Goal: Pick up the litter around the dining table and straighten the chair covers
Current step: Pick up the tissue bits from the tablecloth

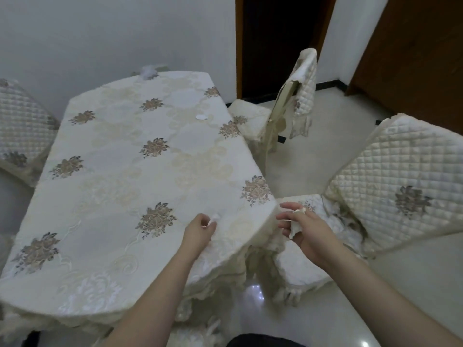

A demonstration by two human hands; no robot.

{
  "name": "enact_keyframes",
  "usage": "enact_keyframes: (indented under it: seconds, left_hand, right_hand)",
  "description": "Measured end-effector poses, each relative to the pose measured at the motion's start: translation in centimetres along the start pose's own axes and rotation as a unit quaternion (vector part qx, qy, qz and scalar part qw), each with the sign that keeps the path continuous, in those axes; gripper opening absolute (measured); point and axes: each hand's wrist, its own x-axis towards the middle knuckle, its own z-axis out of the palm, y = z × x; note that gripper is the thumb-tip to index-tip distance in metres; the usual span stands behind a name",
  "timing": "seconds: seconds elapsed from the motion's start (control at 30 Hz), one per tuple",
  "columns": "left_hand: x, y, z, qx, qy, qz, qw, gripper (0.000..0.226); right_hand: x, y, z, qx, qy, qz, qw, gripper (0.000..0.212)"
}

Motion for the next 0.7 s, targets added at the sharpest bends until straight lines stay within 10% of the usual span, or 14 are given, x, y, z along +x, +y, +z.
enact_keyframes:
  seconds: [0.2, 0.7]
  left_hand:
    - [-3.7, 11.7, 4.6, -0.306, -0.166, -0.008, 0.937, 0.012]
    - [-18.9, 30.5, 25.1, -0.389, -0.353, -0.021, 0.851, 0.032]
  right_hand:
    - [-2.2, -1.9, -6.7, 0.057, 0.054, -0.043, 0.996, 0.018]
    - [-14.6, -5.5, -34.6, 0.197, 0.192, -0.116, 0.954, 0.019]
